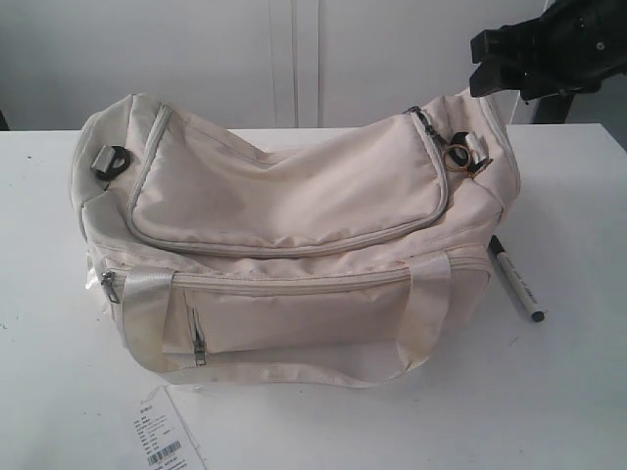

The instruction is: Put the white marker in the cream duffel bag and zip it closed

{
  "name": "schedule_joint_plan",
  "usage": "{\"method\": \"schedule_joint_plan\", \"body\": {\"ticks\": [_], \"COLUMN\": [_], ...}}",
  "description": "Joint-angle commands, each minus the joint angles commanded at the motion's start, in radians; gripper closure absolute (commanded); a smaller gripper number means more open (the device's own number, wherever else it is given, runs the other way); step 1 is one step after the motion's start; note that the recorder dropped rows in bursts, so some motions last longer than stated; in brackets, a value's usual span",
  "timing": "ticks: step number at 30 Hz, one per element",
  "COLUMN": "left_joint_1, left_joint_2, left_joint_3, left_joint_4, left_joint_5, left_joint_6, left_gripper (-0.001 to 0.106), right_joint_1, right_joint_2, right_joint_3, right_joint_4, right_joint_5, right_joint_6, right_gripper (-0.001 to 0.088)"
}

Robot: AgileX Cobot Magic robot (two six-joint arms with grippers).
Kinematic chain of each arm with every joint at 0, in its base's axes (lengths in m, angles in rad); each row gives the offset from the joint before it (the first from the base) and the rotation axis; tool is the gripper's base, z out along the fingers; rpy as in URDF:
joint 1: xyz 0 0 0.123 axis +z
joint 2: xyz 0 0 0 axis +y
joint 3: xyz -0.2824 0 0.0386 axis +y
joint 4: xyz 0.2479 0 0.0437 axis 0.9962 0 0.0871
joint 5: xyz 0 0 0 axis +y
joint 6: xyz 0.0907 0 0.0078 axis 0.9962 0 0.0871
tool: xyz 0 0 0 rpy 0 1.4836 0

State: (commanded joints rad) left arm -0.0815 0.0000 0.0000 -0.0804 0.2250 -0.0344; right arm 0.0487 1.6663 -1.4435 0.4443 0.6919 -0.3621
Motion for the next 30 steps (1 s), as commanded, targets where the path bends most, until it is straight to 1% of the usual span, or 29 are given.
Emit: {"method": "schedule_joint_plan", "body": {"ticks": [4,10,18,22,25,26,28,30], "left_joint_1": [0.000,0.000,0.000,0.000,0.000,0.000,0.000,0.000], "left_joint_2": [0.000,0.000,0.000,0.000,0.000,0.000,0.000,0.000], "left_joint_3": [0.000,0.000,0.000,0.000,0.000,0.000,0.000,0.000], "left_joint_4": [0.000,0.000,0.000,0.000,0.000,0.000,0.000,0.000], "left_joint_5": [0.000,0.000,0.000,0.000,0.000,0.000,0.000,0.000], "left_joint_6": [0.000,0.000,0.000,0.000,0.000,0.000,0.000,0.000], "left_gripper": [0.105,0.105,0.105,0.105,0.105,0.105,0.105,0.105], "right_joint_1": [0.000,0.000,0.000,0.000,0.000,0.000,0.000,0.000], "right_joint_2": [0.027,0.068,0.115,0.129,0.149,0.151,0.155,0.155], "right_joint_3": [-0.002,-0.002,-0.002,-0.002,-0.002,-0.002,-0.002,-0.002], "right_joint_4": [0.000,0.004,0.013,0.057,0.059,0.059,0.059,0.059], "right_joint_5": [-0.055,-0.103,-0.162,-0.166,-0.168,-0.168,-0.168,-0.168], "right_joint_6": [-0.001,0.027,0.026,0.026,0.026,0.026,0.026,0.025], "right_gripper": [0.0287,0.0288,0.0288,0.0329,0.0387,0.0423,0.0548,0.0755]}}
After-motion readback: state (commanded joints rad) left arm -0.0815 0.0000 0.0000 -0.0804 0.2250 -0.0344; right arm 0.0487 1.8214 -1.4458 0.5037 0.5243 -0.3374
